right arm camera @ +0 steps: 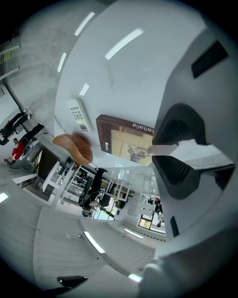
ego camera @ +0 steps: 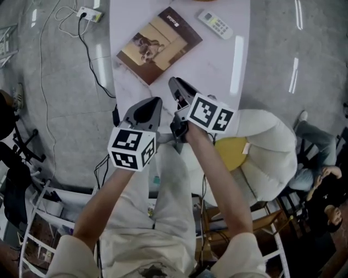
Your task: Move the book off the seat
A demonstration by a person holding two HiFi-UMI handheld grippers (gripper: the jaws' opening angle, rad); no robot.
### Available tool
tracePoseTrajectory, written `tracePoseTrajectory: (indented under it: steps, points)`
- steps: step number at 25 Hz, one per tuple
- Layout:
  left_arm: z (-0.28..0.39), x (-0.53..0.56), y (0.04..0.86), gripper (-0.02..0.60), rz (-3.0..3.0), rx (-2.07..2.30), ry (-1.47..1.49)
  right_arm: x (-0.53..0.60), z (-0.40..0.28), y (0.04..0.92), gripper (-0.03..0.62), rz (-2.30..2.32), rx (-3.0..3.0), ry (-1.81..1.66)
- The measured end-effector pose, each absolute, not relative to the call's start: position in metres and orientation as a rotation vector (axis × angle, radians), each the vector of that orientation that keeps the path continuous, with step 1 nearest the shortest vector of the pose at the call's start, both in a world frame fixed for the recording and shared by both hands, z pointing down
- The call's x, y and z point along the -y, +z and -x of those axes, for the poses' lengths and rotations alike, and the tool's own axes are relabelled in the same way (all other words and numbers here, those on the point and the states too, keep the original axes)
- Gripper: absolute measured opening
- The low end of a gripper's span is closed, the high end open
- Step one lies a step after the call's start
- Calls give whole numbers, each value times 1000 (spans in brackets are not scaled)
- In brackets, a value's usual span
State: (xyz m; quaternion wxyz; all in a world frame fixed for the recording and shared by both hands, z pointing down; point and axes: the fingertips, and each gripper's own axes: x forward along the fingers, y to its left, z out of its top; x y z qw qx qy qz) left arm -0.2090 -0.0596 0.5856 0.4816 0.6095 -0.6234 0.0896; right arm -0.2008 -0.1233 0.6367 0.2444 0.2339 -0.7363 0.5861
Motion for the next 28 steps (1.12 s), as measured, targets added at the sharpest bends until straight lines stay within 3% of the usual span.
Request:
tracePoseTrajectory:
  steps: [28]
  points:
    - [115, 73, 398, 12, -1793, 1410, 365, 90, 72, 437, 66, -844, 2166, 1652]
